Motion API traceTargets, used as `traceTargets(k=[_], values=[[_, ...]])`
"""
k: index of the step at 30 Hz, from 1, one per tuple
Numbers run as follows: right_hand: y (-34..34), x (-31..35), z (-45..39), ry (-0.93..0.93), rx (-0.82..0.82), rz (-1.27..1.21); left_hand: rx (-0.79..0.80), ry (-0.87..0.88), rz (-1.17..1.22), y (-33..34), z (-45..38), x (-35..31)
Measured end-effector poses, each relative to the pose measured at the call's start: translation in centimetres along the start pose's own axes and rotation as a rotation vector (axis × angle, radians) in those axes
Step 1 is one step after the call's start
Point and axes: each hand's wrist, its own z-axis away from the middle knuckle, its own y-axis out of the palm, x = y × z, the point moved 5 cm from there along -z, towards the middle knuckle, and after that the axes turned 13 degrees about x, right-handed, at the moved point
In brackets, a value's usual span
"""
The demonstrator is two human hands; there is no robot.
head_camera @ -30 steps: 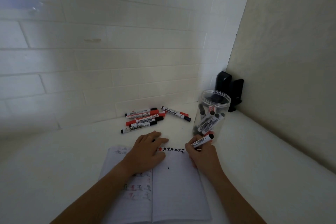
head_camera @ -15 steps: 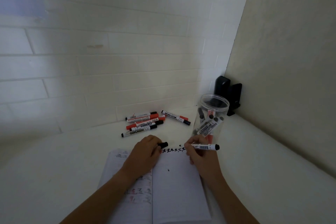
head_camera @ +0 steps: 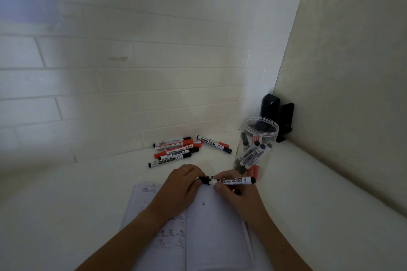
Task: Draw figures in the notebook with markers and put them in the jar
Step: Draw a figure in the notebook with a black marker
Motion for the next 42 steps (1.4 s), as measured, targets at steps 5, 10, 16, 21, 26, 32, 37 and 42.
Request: traceTargets(k=[5,10,16,21,26,32,37,42], values=[[0.3,0.8,0.1,-0.032,0.042,-0.092,-0.004,0.057,0.009,-0.3,0.2,-0.7],[0.8,0.4,0.1,0.012,0.12,-0.199,0.038,0.068,0.084,-0.5,0.4,-1.5],[0.9,-0.3,0.1,0.079,0.142,-0.381,0.006,0.059,0.124,-0.8,0.7,-1.3],[-0.4,-0.4,-0.1,0.06,0.024,-0.36,0.008,0.045,0.144,-0.8,0.6,-1.4],[-0.1,0.0,0.0,0.079,0.133,-0.274,0.035,0.02,0.188,-0.9,0.7,-1.7],[-0.3,0.0,0.1,0.111,0.122,-0.172,0.027,0.028,0.125,-0.6,0.5,-1.3],[-0.2,-0.8,-0.1,0.098,0.108,-0.083,0.003,-0.003,0.167,-0.5,0.5,-0.9],[1.2,-1.6,-0.1,0.063,0.215,0.12,0.071,0.038,0.224,-0.4,0.2,-0.8]])
